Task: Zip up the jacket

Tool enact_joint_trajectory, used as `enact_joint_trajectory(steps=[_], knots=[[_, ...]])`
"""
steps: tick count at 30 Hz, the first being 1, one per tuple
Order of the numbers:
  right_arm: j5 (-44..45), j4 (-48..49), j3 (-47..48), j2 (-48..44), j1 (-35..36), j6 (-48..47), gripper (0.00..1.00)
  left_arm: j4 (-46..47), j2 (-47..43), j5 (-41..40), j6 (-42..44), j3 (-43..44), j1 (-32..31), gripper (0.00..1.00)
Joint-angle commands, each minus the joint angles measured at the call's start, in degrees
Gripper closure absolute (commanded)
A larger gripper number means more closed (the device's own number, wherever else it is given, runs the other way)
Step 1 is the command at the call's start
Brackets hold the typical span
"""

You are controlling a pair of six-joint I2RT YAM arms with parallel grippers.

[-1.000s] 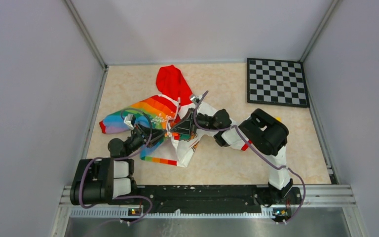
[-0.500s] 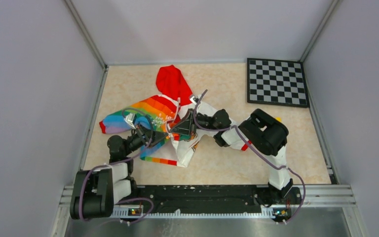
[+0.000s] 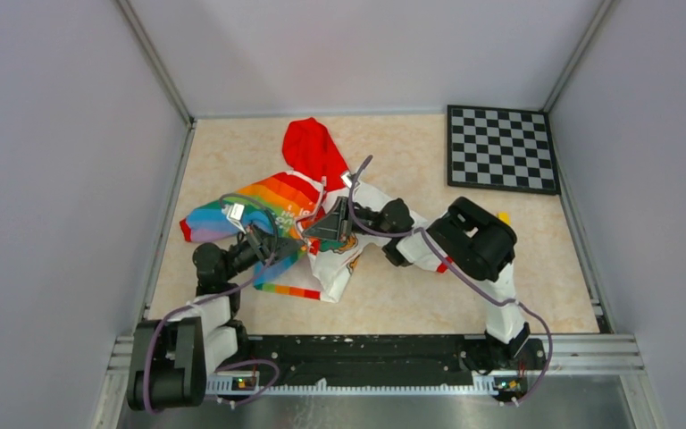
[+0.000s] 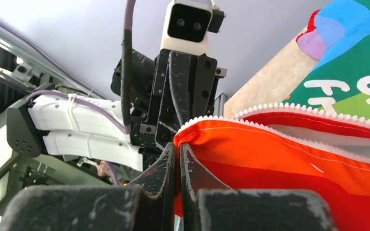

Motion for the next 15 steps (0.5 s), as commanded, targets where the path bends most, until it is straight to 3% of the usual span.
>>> enact_joint_trajectory(steps=[1,4,12,14,15], knots=[[6.3,12.6,4.7,2.1,0.4,2.0,1.00,7.3,0.3,6.8,-1.7,0.9,-2.0,1.00],[7.3,12.6,4.2,2.5,-0.4,2.7,1.00,9.8,0.8,8.6,-3.1,1.8,-3.1,1.00],[8.2,12.6,2.8,2.1,0.3,3.2,1.00,0.5,2.5,7.8,4.4,4.4,-6.8,1.00],[8.0,12.7,1.5,0.8,0.2,2.8,1.00,-3.9,2.3,6.9,7.7,4.7,-6.8,1.00],[8.0,12.7,0.4,-0.3,0.1,2.6,1.00,-11.2,1.7,6.1,10.5,5.5,-6.7,1.00]])
